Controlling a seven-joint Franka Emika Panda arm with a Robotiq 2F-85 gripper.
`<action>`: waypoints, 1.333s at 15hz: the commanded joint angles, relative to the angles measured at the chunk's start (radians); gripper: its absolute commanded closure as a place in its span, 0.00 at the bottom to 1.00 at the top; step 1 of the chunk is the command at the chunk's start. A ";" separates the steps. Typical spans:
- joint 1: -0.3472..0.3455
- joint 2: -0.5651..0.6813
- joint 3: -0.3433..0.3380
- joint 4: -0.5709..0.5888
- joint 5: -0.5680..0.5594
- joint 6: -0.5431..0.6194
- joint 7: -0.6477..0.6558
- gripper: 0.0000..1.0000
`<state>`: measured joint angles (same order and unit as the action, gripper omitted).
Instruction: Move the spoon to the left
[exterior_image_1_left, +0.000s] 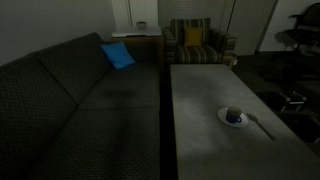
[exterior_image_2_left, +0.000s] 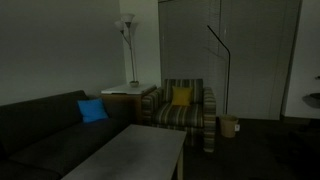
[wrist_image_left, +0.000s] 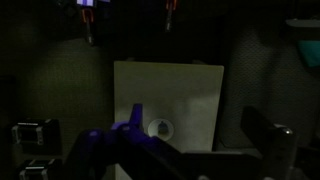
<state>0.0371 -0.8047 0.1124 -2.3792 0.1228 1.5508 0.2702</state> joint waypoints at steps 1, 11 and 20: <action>-0.014 0.000 0.009 0.003 0.006 -0.004 -0.008 0.00; -0.014 0.000 0.009 0.003 0.006 -0.004 -0.008 0.00; -0.011 0.017 0.002 0.006 0.007 0.003 -0.023 0.00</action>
<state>0.0371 -0.8046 0.1124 -2.3792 0.1229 1.5508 0.2694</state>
